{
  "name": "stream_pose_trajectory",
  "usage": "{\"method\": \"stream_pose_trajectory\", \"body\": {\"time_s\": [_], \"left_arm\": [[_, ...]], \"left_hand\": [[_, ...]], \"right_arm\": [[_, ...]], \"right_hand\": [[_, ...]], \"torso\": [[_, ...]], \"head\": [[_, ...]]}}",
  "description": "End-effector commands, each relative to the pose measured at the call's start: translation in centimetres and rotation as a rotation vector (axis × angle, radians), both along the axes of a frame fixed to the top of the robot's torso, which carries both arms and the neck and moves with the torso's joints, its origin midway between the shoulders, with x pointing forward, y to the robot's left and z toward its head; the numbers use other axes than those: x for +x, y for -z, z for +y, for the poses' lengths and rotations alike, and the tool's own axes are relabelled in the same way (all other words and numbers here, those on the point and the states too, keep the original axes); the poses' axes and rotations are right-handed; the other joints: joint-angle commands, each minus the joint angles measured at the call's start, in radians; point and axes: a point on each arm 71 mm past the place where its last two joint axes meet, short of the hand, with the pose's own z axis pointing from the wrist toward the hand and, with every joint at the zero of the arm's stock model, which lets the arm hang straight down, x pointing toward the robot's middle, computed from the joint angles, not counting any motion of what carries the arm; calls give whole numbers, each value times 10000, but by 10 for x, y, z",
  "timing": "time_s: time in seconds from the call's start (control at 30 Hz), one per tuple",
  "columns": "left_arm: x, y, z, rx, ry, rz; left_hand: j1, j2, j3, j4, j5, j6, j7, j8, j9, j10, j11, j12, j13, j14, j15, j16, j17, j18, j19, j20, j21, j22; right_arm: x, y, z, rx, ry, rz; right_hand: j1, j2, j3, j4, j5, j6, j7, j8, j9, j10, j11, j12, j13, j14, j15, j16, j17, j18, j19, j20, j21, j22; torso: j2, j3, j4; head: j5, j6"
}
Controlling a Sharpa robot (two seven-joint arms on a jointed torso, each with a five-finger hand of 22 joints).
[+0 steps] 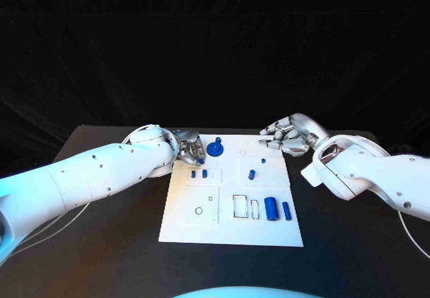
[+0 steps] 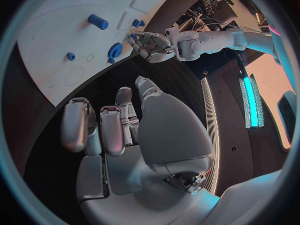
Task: Assemble the parts on the task board
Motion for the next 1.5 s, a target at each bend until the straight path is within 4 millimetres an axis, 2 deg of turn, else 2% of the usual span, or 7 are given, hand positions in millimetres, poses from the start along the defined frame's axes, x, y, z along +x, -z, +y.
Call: {"method": "stream_pose_trajectory", "body": {"time_s": [0.03, 0.23, 0.5, 0.63, 0.87, 0.97, 1.5], "left_arm": [[0, 0, 2, 72, -25, 41], [-2, -3, 15, -164, -238, -36], [-5, -16, 36, -1808, -1000, -270], [-9, -24, 47, -3570, -1577, -107], [-22, -36, 61, -8365, -3013, 1038], [-28, -40, 69, -9868, -3540, 1454], [-52, -55, 83, -12216, -3827, 2223]], "left_hand": [[-74, -58, 31, -35, -6, -80, -8, -71, -22, 12, 55, -47, 18, -20, 71, 64, -23, -97, -78, 26, 4, -12], [-86, -104, 49, -51, -6, -210, -17, -84, -84, -9, 33, -104, 22, -28, 61, 64, -46, -85, -107, 24, -19, -55], [-125, -102, 66, -30, -6, -118, -24, -9, -92, -19, 52, -148, 29, -18, 66, 95, -19, -57, -184, 16, -97, -194], [-216, -93, 49, 19, -7, 190, 12, 131, -65, 54, 76, -155, 66, -15, 87, 114, -30, -32, -266, 21, -186, -340], [-370, -39, -194, 91, -17, 450, 86, 210, -102, 119, 104, -18, 177, -535, 142, -544, -1101, 431, -1768, 83, -1865, -2913], [-353, 56, -403, 47, -5, 451, 116, 189, -165, -72, 161, 69, 237, -1977, 182, -2977, -4590, 528, -2277, 121, -2626, -3686], [-204, 271, -689, -114, -5, 317, 241, 121, -323, -493, 275, 310, 326, -2379, 274, -3881, -5383, 522, -2406, 194, -3391, -4191]], "right_arm": [[2, 2, -2, -372, -151, 82], [8, 6, -9, -1856, -562, -202], [15, 10, -7, -5119, -1229, -1194], [19, 12, -2, -6290, -1307, -1592], [26, 21, 8, -7127, -1427, -1913], [28, 26, 12, -7297, -1512, -1906], [30, 48, 24, -7759, -1859, -1446]], "right_hand": [[138, -12, 197, 57, 21, 24, 29, -38, 23, -666, 10, -1345, -1036, -28, -67, -780, -957, 213, -330, -14, -635, 137], [618, -317, 831, -2, -613, 271, 161, 48, 77, -642, 279, -4542, -3782, 57, 73, -1210, -1352, 277, -381, 94, -1129, -154], [896, -579, 1422, -228, -891, 724, -7, -54, 79, 74, 171, -5831, -5222, 245, 32, -812, -858, 131, 52, 67, -542, 301], [865, -675, 1542, -238, -901, 795, -28, -150, 60, 228, 166, -6127, -5551, 282, 30, -689, -723, 87, 164, 58, -358, 447], [840, -739, 1692, -257, -876, 820, 7, -281, 31, 291, 210, -6438, -5883, 306, 59, -579, -599, 58, 233, 77, -242, 555], [841, -762, 1765, -278, -807, 827, 27, -335, 19, 319, 230, -6546, -6009, 309, 73, -552, -574, 54, 244, 86, -224, 580], [852, -826, 1981, -388, -626, 993, 105, -383, 28, 341, 303, -6819, -6330, 310, 133, -479, -500, 41, 273, 136, -173, 653]], "torso": [[-6, 0, -4], [-22, -2, 6], [-18, -5, 13], [-4, -11, 3], [18, -43, 25], [15, -29, 9], [8, -28, 8]], "head": [[-16, 13], [-52, 38], [-125, 137], [-340, 196], [-684, 206], [-739, 182], [-743, 156]]}}
